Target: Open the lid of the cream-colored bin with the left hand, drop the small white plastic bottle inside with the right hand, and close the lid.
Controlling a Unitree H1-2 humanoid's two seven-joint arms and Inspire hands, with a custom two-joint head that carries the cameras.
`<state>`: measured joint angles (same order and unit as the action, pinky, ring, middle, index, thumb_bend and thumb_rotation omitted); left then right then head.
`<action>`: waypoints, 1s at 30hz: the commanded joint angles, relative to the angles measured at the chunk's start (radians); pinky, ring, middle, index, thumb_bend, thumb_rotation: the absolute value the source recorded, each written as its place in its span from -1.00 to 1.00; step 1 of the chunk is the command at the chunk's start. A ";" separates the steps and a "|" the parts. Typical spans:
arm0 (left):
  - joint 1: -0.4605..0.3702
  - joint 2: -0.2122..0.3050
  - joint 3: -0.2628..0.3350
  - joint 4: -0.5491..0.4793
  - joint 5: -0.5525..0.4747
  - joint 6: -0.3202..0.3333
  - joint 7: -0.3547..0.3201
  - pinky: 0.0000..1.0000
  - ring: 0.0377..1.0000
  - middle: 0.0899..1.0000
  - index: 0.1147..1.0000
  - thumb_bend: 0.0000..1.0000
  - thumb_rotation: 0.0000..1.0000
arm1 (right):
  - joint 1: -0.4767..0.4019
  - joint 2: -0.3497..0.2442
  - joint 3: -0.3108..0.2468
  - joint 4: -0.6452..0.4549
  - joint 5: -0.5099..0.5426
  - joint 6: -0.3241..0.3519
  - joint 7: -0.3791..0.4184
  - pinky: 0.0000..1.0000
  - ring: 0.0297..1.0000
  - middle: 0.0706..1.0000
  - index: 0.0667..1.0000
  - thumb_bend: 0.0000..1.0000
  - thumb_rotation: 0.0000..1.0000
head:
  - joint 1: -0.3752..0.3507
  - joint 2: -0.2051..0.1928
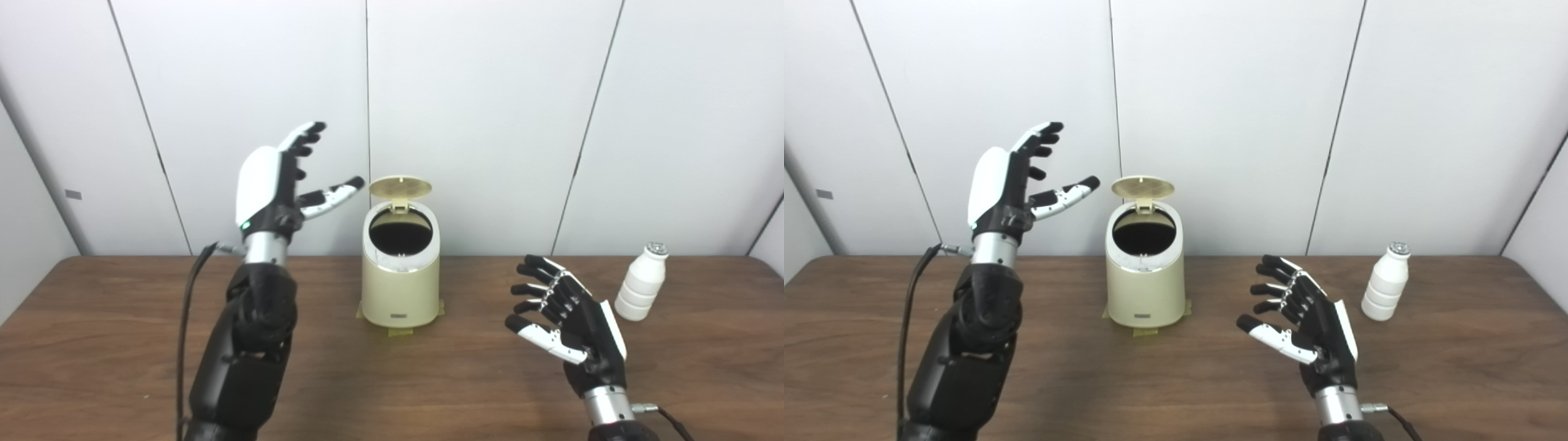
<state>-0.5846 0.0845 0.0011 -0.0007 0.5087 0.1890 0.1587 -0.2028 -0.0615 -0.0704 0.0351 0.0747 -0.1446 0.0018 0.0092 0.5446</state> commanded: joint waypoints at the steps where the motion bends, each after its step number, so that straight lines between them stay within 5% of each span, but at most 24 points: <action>1: 0.036 -0.016 0.026 -0.086 -0.071 0.007 -0.010 0.28 0.59 0.62 0.65 0.40 -0.44 | -0.026 -0.006 -0.004 -0.039 0.006 -0.013 0.005 0.00 0.25 0.45 0.43 0.57 -0.57 | 0.005 0.000; 9: 0.261 -0.035 0.094 -0.232 -0.316 0.028 -0.095 0.16 0.37 0.48 0.54 0.29 -0.55 | -0.031 -0.018 -0.008 -0.008 0.015 -0.032 0.011 0.00 0.26 0.46 0.43 0.62 -0.51 | 0.001 -0.006; 14: 0.372 -0.009 0.093 -0.249 -0.386 -0.048 -0.131 0.04 0.30 0.41 0.49 0.28 -0.63 | -0.032 -0.025 -0.008 0.012 0.021 -0.063 0.014 0.01 0.27 0.45 0.43 0.63 -0.49 | -0.019 -0.017; 20: 0.418 0.037 0.079 -0.176 -0.424 -0.191 -0.171 0.00 0.25 0.38 0.48 0.30 -0.63 | -0.048 -0.033 -0.009 0.000 0.009 -0.062 0.008 0.01 0.26 0.50 0.52 0.60 -0.57 | -0.083 -0.049; 22: 0.417 0.047 0.074 -0.155 -0.428 -0.219 -0.179 0.00 0.25 0.38 0.47 0.34 -0.57 | -0.070 -0.051 -0.009 -0.009 0.002 -0.055 0.015 0.15 0.27 0.52 0.53 0.59 -0.61 | -0.112 -0.060; 27: 0.414 0.073 0.070 -0.114 -0.454 -0.271 -0.196 0.02 0.27 0.38 0.46 0.33 -0.60 | -0.175 -0.150 -0.015 -0.161 -0.080 0.124 0.025 0.19 0.27 0.54 0.54 0.55 -0.75 | -0.217 -0.106; 30: 0.411 0.088 0.074 -0.095 -0.458 -0.290 -0.204 0.03 0.26 0.39 0.45 0.28 -0.64 | -0.237 -0.214 -0.040 -0.202 -0.114 0.176 0.020 0.14 0.26 0.52 0.51 0.56 -0.87 | -0.271 -0.130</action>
<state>-0.1386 0.1503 0.0718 -0.0886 0.0612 -0.0546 -0.0438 -0.3823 -0.2467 -0.0891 -0.1324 -0.0267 0.0256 0.0290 -0.2620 0.4143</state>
